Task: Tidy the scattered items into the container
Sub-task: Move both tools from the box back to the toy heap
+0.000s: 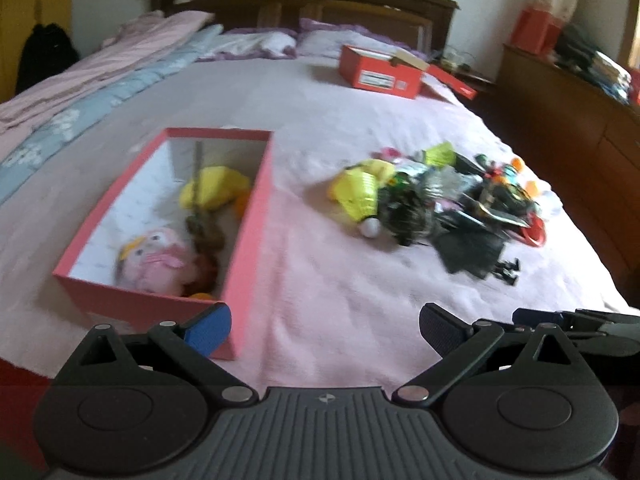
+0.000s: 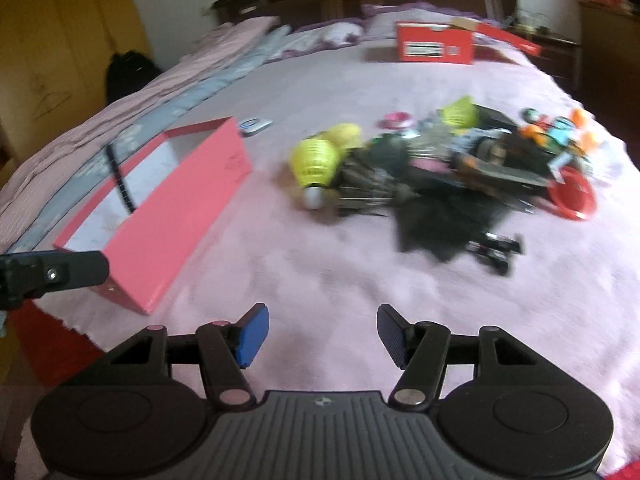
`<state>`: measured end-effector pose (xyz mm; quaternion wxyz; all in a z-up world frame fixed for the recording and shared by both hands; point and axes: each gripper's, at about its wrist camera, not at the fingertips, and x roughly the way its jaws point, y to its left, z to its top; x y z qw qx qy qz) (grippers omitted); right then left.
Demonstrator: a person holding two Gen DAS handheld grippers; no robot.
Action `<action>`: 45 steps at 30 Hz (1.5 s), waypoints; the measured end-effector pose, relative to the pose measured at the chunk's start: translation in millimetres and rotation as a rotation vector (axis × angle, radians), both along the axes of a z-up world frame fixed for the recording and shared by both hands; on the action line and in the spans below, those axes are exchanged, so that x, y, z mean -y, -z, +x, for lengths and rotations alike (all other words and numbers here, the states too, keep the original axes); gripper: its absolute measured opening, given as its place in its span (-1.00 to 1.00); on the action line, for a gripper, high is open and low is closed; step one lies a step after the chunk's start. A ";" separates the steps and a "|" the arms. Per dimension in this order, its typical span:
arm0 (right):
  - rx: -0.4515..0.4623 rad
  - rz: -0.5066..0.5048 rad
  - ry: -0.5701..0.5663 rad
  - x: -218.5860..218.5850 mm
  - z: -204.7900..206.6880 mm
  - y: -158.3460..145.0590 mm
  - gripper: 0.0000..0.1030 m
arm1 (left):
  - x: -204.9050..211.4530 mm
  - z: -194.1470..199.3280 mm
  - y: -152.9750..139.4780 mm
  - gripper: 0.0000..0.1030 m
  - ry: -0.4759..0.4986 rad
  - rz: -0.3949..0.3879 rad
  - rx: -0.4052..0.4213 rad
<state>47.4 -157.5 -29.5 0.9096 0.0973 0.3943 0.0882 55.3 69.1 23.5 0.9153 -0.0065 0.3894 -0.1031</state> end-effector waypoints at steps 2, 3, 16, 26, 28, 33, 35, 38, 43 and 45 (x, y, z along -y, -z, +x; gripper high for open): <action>-0.001 0.006 0.028 12.8 -5.0 0.7 0.22 | 10.8 0.2 1.9 0.97 0.020 0.002 -0.008; -0.001 0.008 0.040 17.8 -7.2 1.1 0.22 | 15.4 0.6 3.0 0.97 0.030 0.000 -0.013; 0.019 0.004 0.093 68.6 -3.2 10.9 0.22 | 76.3 29.4 20.4 0.97 0.098 0.055 -0.030; 0.087 -0.032 0.070 120.6 64.4 17.7 0.10 | 111.4 93.8 42.8 0.97 0.025 0.037 -0.052; 0.090 -0.059 0.063 127.5 80.8 22.3 0.07 | 116.2 106.6 46.6 0.97 0.021 0.031 -0.057; 0.100 -0.165 0.042 132.0 111.3 33.5 0.05 | 127.7 130.7 53.0 0.97 0.035 -0.015 -0.057; 0.106 -0.197 0.032 131.6 119.6 37.2 0.05 | 134.0 138.8 55.9 0.97 0.035 0.004 -0.040; 0.114 -0.235 0.009 128.8 125.8 41.9 0.05 | 140.8 149.6 59.7 0.97 0.032 0.047 -0.011; 0.131 -0.250 -0.030 122.0 130.2 45.0 -0.02 | 137.7 159.2 62.4 0.77 0.045 0.077 0.051; 0.146 -0.228 -0.057 116.6 130.4 42.8 -0.03 | 134.5 161.5 65.1 0.58 0.060 0.061 0.058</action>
